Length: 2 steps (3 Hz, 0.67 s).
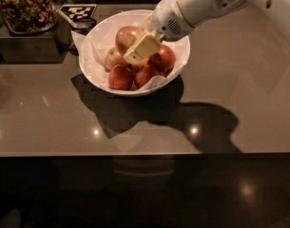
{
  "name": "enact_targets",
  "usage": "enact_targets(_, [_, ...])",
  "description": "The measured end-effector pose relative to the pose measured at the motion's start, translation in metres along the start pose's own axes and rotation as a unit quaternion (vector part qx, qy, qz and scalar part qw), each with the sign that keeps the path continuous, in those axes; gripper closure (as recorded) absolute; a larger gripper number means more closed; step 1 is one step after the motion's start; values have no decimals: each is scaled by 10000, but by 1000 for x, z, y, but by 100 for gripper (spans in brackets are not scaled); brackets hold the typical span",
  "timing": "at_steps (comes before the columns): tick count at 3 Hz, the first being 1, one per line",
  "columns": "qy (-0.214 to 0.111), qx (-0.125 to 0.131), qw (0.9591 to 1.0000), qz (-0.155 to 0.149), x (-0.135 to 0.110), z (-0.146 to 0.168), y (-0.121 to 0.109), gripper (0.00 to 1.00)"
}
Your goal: Pick apple from white bowl
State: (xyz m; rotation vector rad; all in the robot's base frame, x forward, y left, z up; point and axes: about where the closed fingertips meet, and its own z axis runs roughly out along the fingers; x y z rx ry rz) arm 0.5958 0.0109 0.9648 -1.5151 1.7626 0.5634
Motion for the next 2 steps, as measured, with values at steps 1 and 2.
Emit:
enact_targets(1, [-627,-269,9971,-340,-19,-40,24,100])
enact_targets(2, [-961,-261,9935,-545,-20,-79,46,100])
